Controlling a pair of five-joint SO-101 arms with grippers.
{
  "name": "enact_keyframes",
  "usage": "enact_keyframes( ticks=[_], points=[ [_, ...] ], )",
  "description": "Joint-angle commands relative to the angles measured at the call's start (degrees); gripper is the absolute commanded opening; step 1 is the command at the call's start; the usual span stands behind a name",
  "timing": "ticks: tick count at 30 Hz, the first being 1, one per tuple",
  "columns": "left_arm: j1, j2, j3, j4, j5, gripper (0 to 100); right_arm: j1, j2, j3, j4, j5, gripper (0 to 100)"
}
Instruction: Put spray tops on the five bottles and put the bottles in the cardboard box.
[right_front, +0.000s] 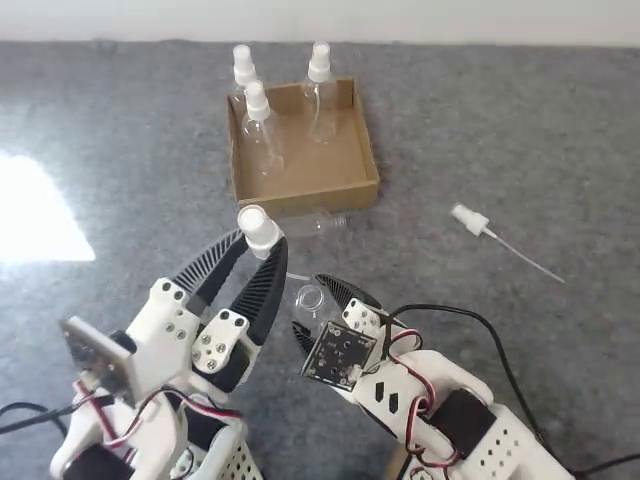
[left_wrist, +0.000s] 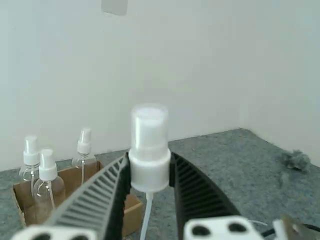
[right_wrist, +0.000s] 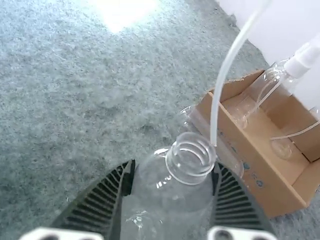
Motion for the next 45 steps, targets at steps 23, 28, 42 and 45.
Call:
enact_keyframes(
  ticks=[23,28,42,45],
  points=[
    [0.44,-2.9,-3.03,1.14,-0.62,1,-0.31,-1.36,-0.18,-1.27,0.7,14.7],
    [0.44,-2.9,-4.18,1.32,-0.53,1,-0.31,-1.36,2.46,-3.74,0.7,13.9],
    [0.44,-2.9,-3.82,3.52,-2.02,1,1.71,-1.89,2.64,-5.85,0.79,5.9],
    [2.2,-2.9,-3.65,3.78,-2.11,1,4.09,-1.89,2.99,-8.75,0.79,5.9]
  ],
)
